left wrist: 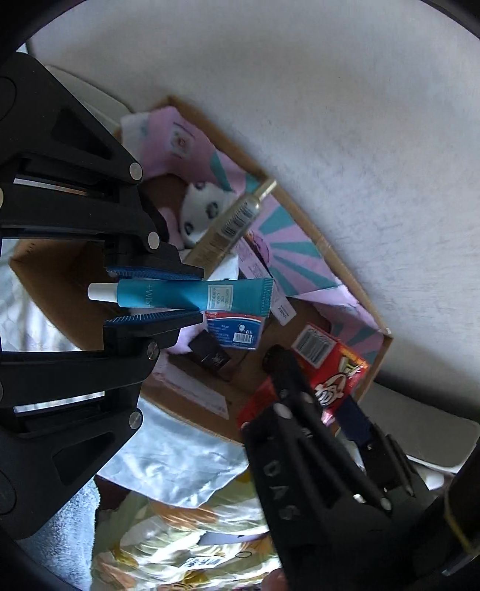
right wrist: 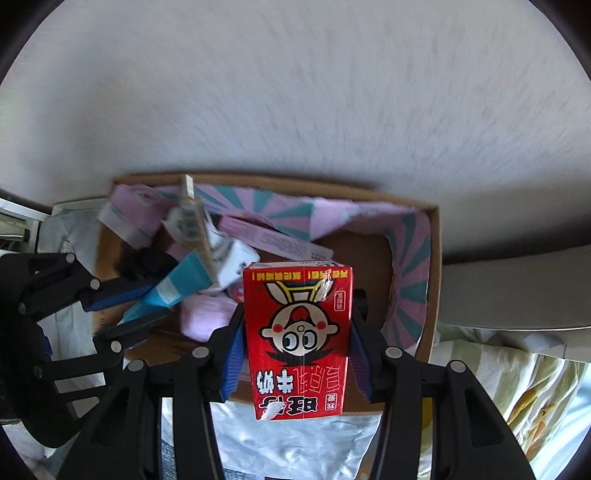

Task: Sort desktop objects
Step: 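Release the blue tube from the left tool while the right tool drops the snack box inside, then move both tools back toward the white packet and clear tape roll on the cloth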

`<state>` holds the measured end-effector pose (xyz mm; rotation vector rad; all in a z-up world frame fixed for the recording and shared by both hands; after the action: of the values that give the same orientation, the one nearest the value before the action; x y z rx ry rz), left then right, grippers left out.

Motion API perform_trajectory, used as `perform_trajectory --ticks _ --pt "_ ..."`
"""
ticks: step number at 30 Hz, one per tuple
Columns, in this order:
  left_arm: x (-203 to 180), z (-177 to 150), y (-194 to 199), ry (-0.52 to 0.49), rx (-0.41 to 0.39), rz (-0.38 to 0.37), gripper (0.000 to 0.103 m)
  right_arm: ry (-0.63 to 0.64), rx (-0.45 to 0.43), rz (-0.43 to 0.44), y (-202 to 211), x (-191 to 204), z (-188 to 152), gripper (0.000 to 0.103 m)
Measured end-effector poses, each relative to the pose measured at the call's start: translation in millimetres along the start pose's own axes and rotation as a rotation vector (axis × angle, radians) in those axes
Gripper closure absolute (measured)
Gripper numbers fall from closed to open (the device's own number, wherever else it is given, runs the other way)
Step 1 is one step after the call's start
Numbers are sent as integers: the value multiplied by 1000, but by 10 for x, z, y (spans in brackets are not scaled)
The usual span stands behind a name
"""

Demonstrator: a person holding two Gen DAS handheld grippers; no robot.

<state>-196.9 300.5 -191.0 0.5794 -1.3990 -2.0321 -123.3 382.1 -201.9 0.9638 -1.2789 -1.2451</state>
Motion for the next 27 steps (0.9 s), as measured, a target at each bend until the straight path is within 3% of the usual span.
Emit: perform_trajectory --ticks 5,8,9,10,11,13,15,21,27 --pt "2 49 -129 9 43 31 89 12 27 29 -197 -81 15 57" --pt "97 43 -179 84 108 61 84 30 37 56 -251 -84 33 56" --pt "138 27 -163 106 124 70 62 35 45 68 -266 -85 30 54" --pt "160 16 -129 116 121 64 39 35 50 83 -273 -92 19 41" --pt "172 11 -100 122 112 55 3 33 52 98 -271 -102 6 16" --pt "212 -28 -12 155 70 1 0 38 45 128 -248 -123 -31 0" --pt "233 -72 57 179 42 -36 0 50 32 154 -211 -134 -68 0" --pt "277 -290 228 216 -15 -6 0 64 -19 167 -73 -142 -153 0" --pt "365 -534 555 251 -81 0 0 128 -95 166 120 138 -164 0"
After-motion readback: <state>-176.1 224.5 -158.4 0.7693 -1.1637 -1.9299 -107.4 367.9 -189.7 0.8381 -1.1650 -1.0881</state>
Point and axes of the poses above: each gripper's, at about its wrist camera, not at the fingertips, and y roughly against the way its jaws point, x to its left, z to its top, the point moved 3 cm from there along -y, roughly the way its jaws point, and after that the axes turned 2 degrees about z, right-handed, at the moved point
